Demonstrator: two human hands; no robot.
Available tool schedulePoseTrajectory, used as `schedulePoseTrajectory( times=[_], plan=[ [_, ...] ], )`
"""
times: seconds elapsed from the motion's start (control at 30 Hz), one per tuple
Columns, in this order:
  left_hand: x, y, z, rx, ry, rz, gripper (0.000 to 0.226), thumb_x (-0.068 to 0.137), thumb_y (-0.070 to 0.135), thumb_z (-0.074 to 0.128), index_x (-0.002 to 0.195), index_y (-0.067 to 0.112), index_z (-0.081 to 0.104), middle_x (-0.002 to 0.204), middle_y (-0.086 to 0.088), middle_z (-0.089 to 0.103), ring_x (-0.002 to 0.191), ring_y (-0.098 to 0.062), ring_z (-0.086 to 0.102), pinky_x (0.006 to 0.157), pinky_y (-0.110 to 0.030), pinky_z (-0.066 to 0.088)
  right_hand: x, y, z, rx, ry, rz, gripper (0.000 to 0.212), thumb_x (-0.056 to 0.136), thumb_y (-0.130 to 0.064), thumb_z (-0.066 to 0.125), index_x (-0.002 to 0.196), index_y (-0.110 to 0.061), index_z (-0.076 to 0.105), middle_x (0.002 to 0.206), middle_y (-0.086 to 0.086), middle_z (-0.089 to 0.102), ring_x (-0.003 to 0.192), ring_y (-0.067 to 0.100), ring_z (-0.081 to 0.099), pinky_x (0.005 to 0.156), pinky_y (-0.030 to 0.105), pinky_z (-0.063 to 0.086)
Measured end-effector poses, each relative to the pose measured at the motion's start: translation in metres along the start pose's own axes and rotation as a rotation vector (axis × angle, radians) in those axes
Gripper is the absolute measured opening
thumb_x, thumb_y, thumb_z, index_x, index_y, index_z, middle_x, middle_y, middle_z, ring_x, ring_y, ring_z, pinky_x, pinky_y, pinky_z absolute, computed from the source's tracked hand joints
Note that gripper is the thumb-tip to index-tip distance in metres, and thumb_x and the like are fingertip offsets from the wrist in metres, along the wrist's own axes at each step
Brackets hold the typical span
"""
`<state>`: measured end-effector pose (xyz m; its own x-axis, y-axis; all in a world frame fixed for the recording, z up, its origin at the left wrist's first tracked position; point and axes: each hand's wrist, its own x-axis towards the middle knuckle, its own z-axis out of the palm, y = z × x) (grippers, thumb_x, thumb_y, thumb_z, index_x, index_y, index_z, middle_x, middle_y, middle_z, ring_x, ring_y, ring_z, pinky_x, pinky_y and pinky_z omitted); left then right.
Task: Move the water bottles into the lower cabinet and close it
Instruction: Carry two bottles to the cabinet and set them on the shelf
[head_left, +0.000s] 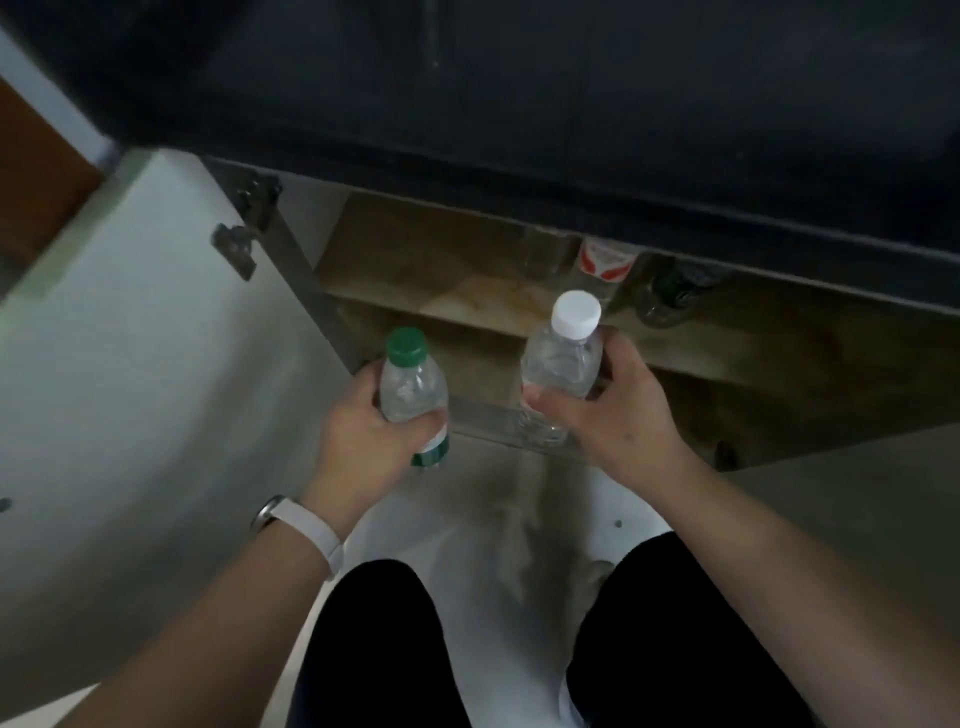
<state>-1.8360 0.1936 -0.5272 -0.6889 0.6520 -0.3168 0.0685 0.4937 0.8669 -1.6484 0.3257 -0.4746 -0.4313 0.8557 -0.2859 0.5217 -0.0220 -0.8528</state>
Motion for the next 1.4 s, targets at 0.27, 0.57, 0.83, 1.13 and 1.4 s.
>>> schedulePoseTrajectory(
  times=[0.27,0.57,0.83,1.13,1.4],
  plan=[
    [0.060,-0.045,0.042,-0.090,0.164,0.188,0.047,0.059,0.040,0.086,0.103,0.037,0.068,0.094,0.015,0.075,0.086,-0.007,0.072,0.077,-0.037,0.059,0.064,0.055,0.022,0.033,-0.031,-0.207,0.066,0.070,-0.041,0.085,0.124,-0.041,0.047,0.112,-0.024,0.060,0.099,-0.007,0.057,0.073,0.013,0.042],
    [0.096,0.009,0.033,-0.082,0.206,0.448,0.040,0.076,0.021,0.084,0.110,0.027,0.065,0.095,0.016,0.072,0.086,0.003,0.069,0.072,-0.018,0.055,0.107,0.040,0.030,0.143,0.070,-0.361,0.065,0.072,-0.038,0.084,0.128,-0.030,0.053,0.114,-0.017,0.065,0.102,-0.005,0.062,0.086,0.018,0.051],
    [0.125,0.046,0.020,-0.189,0.309,0.497,0.037,0.076,0.027,0.085,0.105,0.032,0.062,0.094,0.019,0.071,0.087,0.005,0.069,0.072,-0.016,0.056,0.132,-0.001,0.038,0.167,0.106,-0.449,0.055,0.075,-0.037,0.082,0.120,-0.033,0.052,0.104,-0.022,0.061,0.091,-0.013,0.057,0.072,0.005,0.045],
    [0.159,0.043,0.024,-0.137,0.242,0.450,0.040,0.076,0.032,0.085,0.109,0.035,0.063,0.104,0.015,0.071,0.098,-0.004,0.069,0.090,-0.037,0.058,0.160,-0.001,0.068,0.255,0.106,-0.406,0.064,0.077,-0.037,0.081,0.132,-0.032,0.050,0.106,-0.024,0.058,0.090,-0.013,0.052,0.070,0.009,0.040],
    [0.168,0.029,0.025,-0.087,0.183,0.471,0.050,0.079,0.037,0.083,0.122,0.032,0.057,0.113,0.017,0.068,0.107,-0.002,0.065,0.093,-0.031,0.056,0.158,0.025,0.073,0.099,0.080,-0.404,0.071,0.080,-0.035,0.079,0.140,-0.035,0.040,0.114,-0.030,0.050,0.097,-0.016,0.047,0.074,0.003,0.037]
  ],
)
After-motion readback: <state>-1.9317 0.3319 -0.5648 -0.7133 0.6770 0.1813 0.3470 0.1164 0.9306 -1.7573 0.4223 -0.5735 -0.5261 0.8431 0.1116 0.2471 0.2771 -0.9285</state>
